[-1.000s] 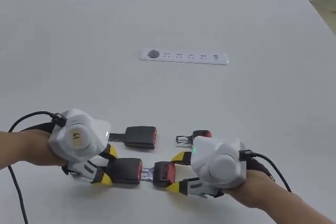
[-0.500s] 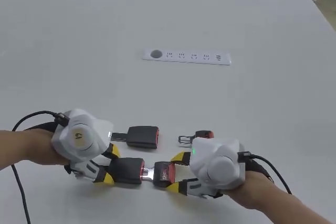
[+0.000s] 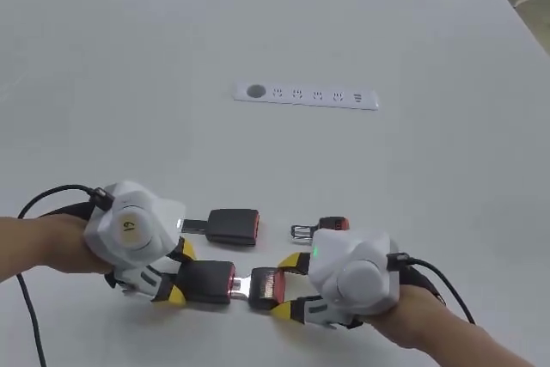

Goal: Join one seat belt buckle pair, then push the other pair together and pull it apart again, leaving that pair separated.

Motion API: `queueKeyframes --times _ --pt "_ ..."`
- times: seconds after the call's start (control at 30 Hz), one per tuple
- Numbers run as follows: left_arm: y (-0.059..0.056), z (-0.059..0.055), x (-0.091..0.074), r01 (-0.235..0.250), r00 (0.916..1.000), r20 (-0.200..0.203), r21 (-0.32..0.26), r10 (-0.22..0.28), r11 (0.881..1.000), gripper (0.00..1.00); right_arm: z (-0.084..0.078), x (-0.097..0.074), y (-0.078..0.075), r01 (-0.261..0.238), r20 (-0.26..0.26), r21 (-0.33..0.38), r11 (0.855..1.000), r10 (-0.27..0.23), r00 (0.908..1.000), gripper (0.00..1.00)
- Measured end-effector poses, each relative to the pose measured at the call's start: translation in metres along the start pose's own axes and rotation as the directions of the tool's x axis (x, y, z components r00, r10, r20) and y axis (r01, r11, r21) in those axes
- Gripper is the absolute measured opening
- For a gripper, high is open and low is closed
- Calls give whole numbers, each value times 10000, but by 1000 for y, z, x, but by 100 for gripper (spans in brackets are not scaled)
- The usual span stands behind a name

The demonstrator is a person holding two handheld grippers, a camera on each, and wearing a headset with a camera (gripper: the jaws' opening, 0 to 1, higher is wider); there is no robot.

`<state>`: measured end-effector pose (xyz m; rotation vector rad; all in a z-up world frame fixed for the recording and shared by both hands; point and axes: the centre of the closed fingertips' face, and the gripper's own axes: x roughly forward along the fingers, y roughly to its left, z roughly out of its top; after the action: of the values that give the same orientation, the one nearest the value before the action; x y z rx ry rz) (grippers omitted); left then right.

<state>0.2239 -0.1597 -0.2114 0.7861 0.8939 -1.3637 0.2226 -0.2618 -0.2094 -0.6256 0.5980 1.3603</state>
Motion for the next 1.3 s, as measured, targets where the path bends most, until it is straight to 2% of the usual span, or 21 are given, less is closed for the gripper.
queueKeyframes --times 0.9,1.1,1.3 --pt "0 1 0 -2 10000 59 31 2 10000 30 5 0 3 -78 -202 107 9999 80 9998 28" --pt "0 0 0 -6 10000 17 45 6 10000 30 13 7 4 -40 -130 239 9997 44 9999 28" --pt "0 0 0 -2 10000 16 37 2 10000 30 13 6 4 -70 -184 239 9997 74 9998 28"
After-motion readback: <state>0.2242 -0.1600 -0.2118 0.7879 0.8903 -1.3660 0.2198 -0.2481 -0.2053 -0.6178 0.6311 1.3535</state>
